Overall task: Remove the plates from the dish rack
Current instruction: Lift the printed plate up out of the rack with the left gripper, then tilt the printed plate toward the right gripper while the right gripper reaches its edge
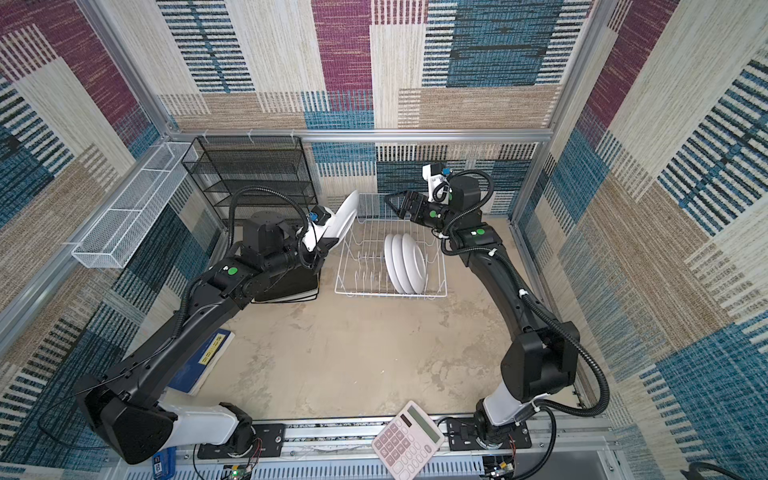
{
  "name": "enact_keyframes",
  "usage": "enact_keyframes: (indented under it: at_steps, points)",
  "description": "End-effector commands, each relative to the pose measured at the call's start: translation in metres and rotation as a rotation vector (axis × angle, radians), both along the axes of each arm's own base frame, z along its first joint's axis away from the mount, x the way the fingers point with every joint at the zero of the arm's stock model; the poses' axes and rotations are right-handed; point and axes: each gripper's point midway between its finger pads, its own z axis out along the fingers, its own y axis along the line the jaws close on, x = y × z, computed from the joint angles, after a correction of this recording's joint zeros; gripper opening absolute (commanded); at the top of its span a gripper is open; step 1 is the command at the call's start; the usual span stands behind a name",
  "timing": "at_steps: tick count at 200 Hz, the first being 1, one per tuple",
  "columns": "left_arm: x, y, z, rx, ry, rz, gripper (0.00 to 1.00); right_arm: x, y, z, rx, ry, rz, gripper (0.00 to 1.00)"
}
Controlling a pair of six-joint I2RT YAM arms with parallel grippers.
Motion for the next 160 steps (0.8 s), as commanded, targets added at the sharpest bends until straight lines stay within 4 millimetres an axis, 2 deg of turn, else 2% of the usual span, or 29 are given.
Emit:
enact_keyframes:
  at_steps: [1,41,63,95,119,138,160]
  points:
    - [0.011,0.011,0.022,0.165,-0.249,0.056,0.00,-0.002,0.010,0.007,-0.003,0.002,0.078,0.99]
    - [0.014,0.007,-0.005,0.459,-0.393,0.075,0.00,-0.005,0.020,0.000,0.021,0.039,0.158,0.99]
    - [0.016,0.001,-0.014,0.562,-0.460,0.082,0.00,-0.004,0.022,-0.008,-0.008,0.064,0.175,0.99]
    - [0.017,-0.011,-0.023,0.635,-0.499,0.065,0.00,-0.003,0.023,-0.033,-0.047,0.144,0.169,0.99]
    - [0.017,-0.021,-0.035,0.739,-0.558,0.031,0.00,-0.005,0.031,-0.054,-0.075,0.192,0.173,0.93]
    - [0.018,-0.026,-0.046,0.801,-0.606,0.017,0.00,-0.006,0.036,-0.069,-0.115,0.224,0.152,0.92]
    - [0.020,-0.027,-0.056,0.852,-0.634,0.009,0.00,-0.007,0.042,-0.081,-0.124,0.252,0.155,0.85]
